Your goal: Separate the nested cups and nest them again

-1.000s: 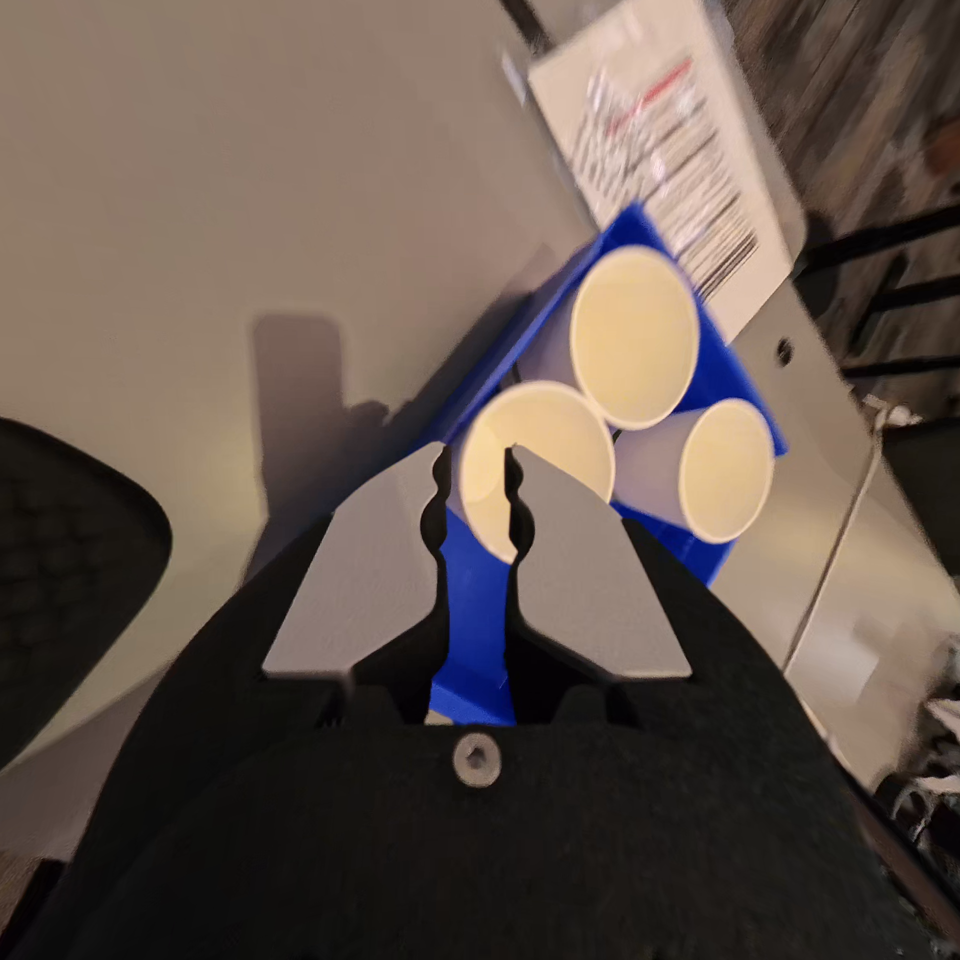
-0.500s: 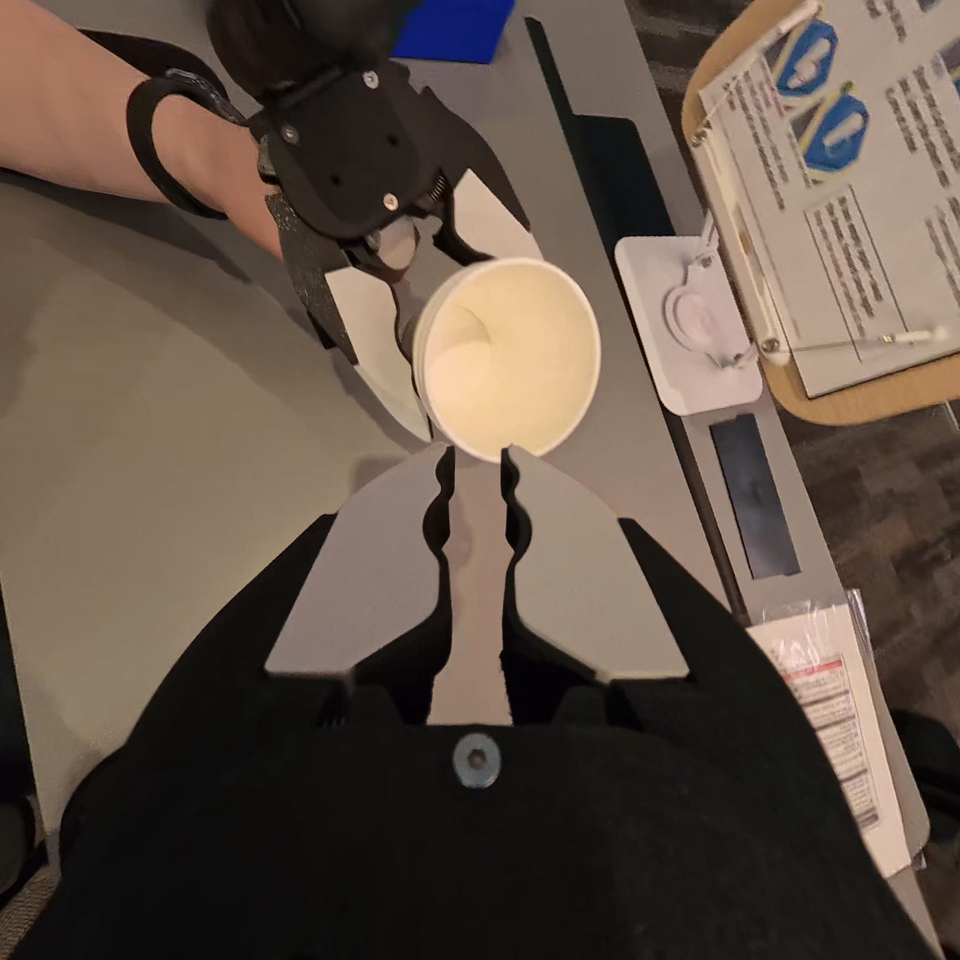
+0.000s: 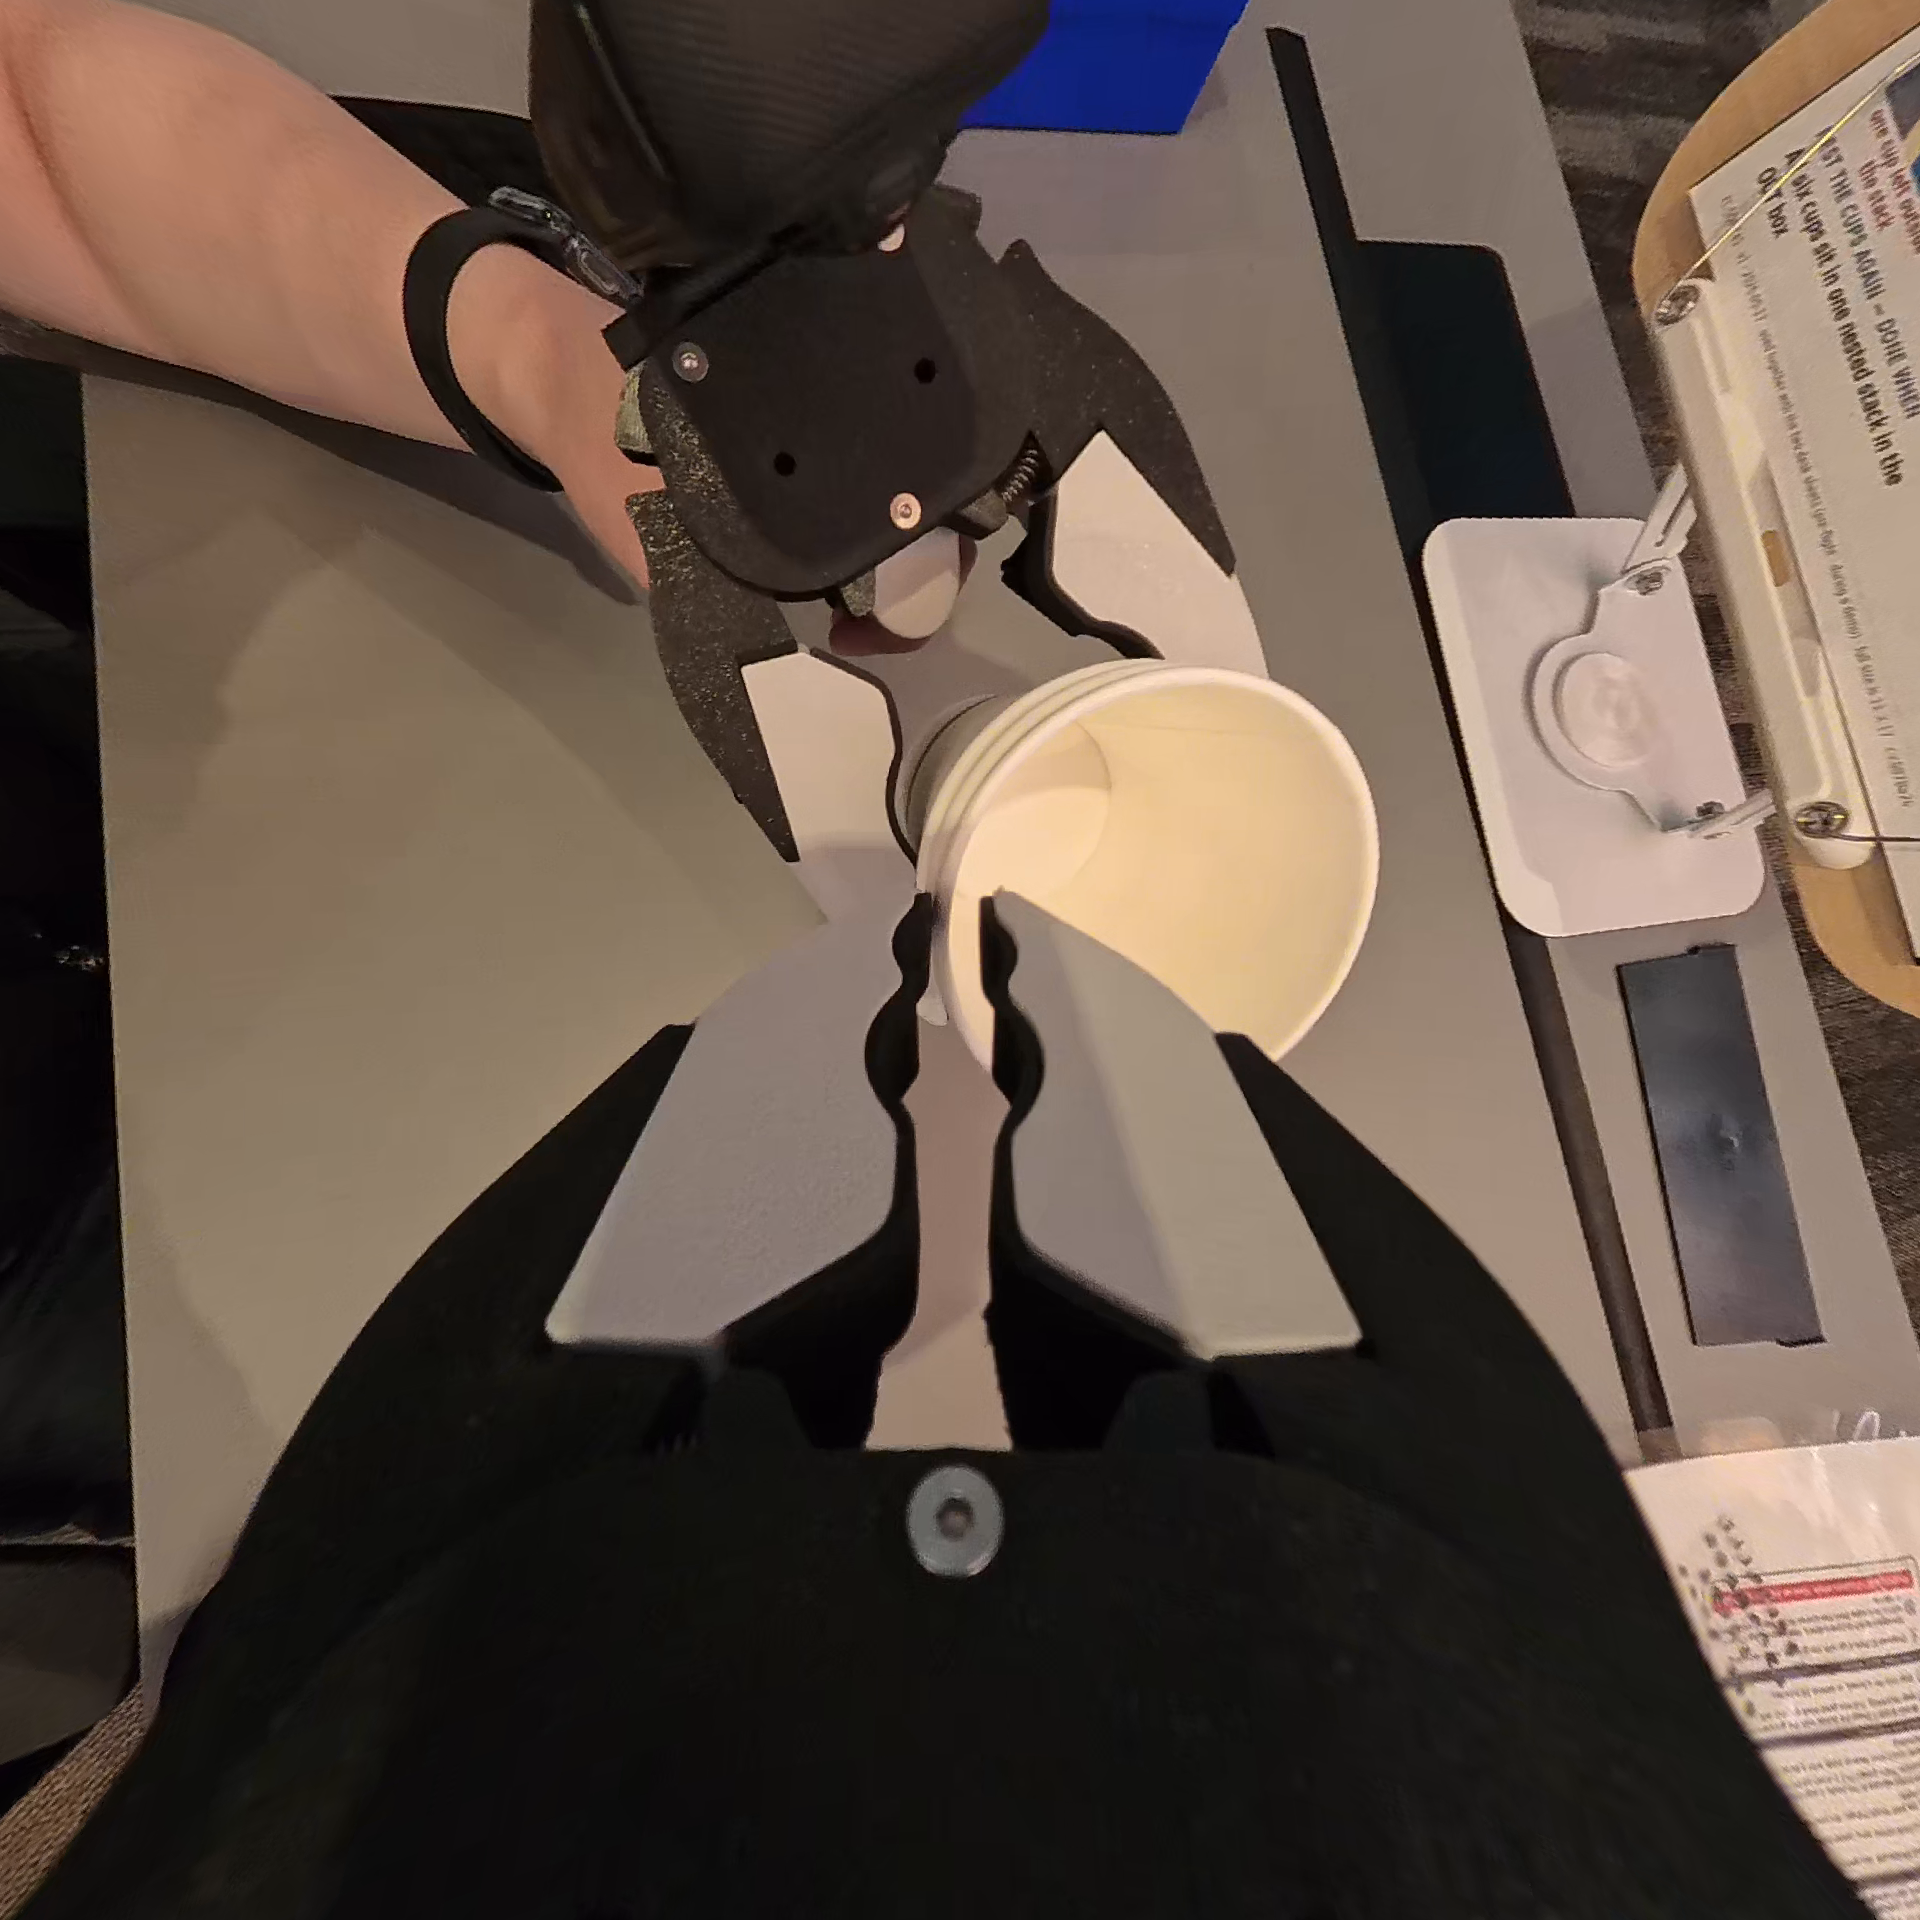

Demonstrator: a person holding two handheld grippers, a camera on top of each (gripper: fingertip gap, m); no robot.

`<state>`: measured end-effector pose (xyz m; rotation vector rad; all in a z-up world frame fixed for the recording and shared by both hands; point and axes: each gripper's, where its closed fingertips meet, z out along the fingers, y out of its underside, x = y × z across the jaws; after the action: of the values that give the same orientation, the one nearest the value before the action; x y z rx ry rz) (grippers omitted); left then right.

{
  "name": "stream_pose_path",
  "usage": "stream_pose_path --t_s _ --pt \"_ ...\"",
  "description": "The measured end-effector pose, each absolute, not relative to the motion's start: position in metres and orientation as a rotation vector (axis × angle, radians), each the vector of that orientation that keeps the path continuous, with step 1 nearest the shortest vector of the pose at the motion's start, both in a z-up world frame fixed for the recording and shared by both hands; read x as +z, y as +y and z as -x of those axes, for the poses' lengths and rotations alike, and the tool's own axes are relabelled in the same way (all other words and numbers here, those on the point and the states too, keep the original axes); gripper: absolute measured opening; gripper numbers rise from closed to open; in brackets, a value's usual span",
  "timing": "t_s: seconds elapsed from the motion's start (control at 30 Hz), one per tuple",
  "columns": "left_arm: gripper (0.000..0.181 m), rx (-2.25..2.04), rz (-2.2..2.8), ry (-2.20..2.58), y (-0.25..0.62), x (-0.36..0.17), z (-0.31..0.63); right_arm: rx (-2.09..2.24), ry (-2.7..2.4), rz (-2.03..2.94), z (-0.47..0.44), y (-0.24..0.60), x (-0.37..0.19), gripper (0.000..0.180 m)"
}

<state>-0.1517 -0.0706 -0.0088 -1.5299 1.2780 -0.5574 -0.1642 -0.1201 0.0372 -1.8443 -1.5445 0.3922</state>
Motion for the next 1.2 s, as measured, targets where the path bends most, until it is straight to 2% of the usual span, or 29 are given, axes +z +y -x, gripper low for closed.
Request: stream_pose_path --t_s 0.17,0.73,1.2 --pt "0.093 -0.556 1.530 1.281 -0.071 -0.010 0.151 0.389 -1.570 1.857 0.164 -0.122 0.031 0.003" --pt "0.093 -0.548 1.527 1.284 -0.070 -0.011 0.151 0.444 -1.527 1.867 0.156 -0.126 0.048 0.002" --pt "0.093 -0.545 1.547 1.296 -0.069 -0.019 0.150 0.254 -1.368 1.818 0.099 -0.134 0.129 0.002"
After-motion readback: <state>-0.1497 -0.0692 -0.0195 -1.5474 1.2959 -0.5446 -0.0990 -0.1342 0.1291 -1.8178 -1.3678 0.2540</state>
